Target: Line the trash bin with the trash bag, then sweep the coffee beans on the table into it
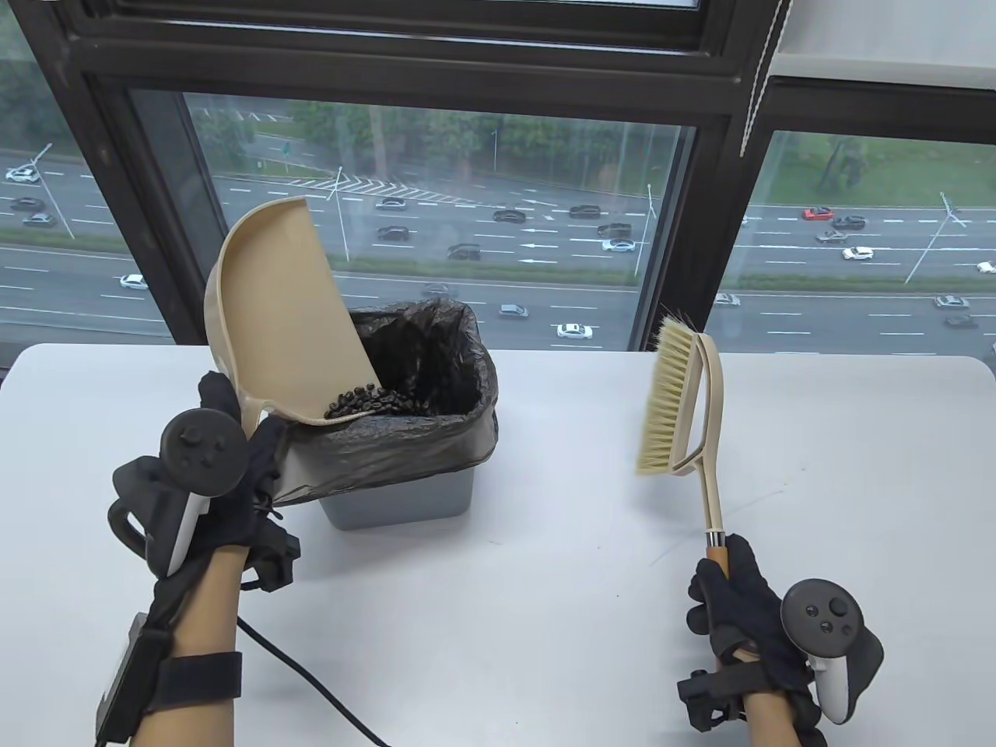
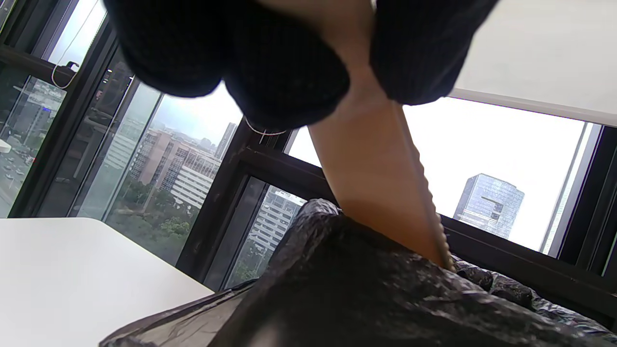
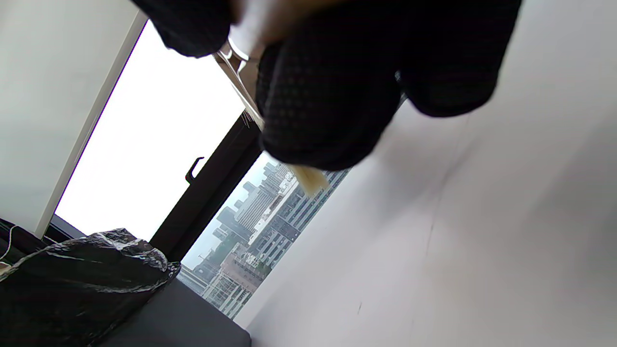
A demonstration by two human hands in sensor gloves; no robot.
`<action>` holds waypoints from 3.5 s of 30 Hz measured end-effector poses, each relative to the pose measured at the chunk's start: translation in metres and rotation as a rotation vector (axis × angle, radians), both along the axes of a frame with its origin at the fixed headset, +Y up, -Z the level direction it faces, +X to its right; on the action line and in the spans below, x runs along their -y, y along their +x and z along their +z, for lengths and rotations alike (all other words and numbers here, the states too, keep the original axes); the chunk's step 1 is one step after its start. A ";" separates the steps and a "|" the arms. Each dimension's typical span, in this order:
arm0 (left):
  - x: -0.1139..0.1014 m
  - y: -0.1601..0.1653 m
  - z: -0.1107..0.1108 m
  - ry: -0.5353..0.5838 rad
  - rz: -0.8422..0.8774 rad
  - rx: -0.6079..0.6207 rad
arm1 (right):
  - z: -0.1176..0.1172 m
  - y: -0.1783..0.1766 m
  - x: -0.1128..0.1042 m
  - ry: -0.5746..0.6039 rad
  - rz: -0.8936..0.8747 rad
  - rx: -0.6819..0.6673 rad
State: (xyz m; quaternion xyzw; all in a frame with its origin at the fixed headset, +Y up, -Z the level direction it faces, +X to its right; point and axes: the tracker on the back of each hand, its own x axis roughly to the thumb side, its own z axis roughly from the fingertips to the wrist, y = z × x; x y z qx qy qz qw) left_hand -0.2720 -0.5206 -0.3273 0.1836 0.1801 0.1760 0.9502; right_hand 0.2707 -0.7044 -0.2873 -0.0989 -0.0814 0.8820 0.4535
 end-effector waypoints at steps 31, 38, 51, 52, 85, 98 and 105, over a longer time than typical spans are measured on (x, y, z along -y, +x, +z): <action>-0.045 0.022 0.019 0.144 -0.047 0.069 | 0.002 -0.007 0.000 0.001 0.026 -0.032; -0.027 0.024 0.029 0.188 0.369 0.278 | 0.002 -0.006 0.000 0.006 0.005 -0.029; 0.072 0.071 0.059 0.286 0.318 0.466 | -0.003 -0.011 0.005 -0.022 -0.019 -0.114; 0.079 0.074 0.060 0.283 0.323 0.482 | -0.004 -0.010 0.006 -0.029 -0.026 -0.115; 0.131 0.109 0.066 0.067 0.269 0.747 | -0.038 -0.030 0.040 -0.419 0.669 0.007; 0.173 0.124 0.045 -0.220 0.371 0.674 | 0.009 0.009 -0.026 0.057 0.359 0.148; 0.207 0.129 0.026 -0.395 0.376 0.625 | 0.010 -0.003 -0.027 0.093 0.371 0.079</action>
